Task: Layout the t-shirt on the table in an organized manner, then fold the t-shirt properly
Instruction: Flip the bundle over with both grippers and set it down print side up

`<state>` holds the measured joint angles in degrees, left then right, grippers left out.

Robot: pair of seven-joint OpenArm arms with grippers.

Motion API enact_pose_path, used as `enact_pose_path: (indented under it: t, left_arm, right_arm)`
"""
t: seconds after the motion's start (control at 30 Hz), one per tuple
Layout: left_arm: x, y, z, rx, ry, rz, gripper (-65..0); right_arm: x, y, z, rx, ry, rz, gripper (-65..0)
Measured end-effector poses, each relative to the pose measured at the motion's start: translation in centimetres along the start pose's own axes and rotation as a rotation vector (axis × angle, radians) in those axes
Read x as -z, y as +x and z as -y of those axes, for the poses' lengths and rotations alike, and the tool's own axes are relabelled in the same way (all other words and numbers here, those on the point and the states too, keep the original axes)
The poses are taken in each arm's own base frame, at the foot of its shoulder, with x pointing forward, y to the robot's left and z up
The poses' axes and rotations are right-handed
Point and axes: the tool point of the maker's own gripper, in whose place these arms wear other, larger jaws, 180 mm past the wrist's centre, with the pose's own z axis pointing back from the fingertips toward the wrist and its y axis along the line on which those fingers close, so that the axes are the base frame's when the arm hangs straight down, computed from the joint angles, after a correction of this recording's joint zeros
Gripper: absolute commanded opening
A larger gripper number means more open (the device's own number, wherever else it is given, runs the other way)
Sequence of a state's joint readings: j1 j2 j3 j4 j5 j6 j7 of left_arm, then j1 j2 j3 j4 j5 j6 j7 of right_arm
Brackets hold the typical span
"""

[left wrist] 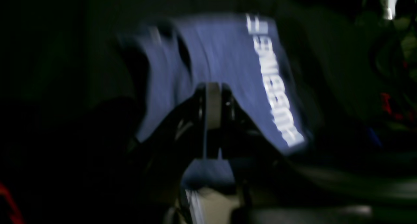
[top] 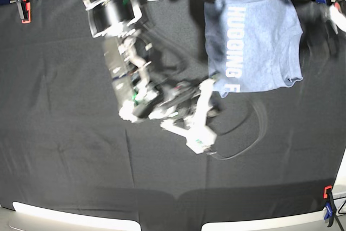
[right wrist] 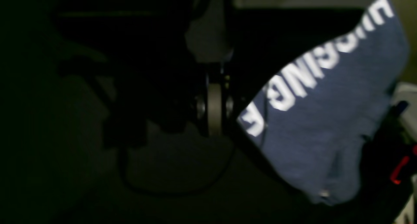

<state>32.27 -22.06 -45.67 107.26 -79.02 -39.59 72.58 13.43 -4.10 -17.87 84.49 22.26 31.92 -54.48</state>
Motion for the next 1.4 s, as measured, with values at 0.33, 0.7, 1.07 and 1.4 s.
enact_pose_path:
  t: [0.33,0.7,1.07,1.4]
  left_arm:
    - [2.6,-7.6,3.0,-0.059,-0.084,-0.226,-65.0]
    - [7.1,-11.7,-1.3,0.006,0.014,-0.347,-65.0]
    - [10.6,-4.7,-9.8,0.014,0.152,-0.135,-65.0]
    - [15.0,1.3,-10.4,0.108,0.146,-0.038,-65.0]
  right_arm:
    - [4.1,-1.5,-1.1,0.005,0.063,-0.096,-65.0]
    - [4.7,-2.4,-1.3,0.005,0.061,-0.136,-65.0]
    - [4.1,-3.3,-0.2,0.009,0.041,-0.153,-65.0]
    - [4.4,-7.8,-3.1,0.087,0.092,-0.202,-65.0]
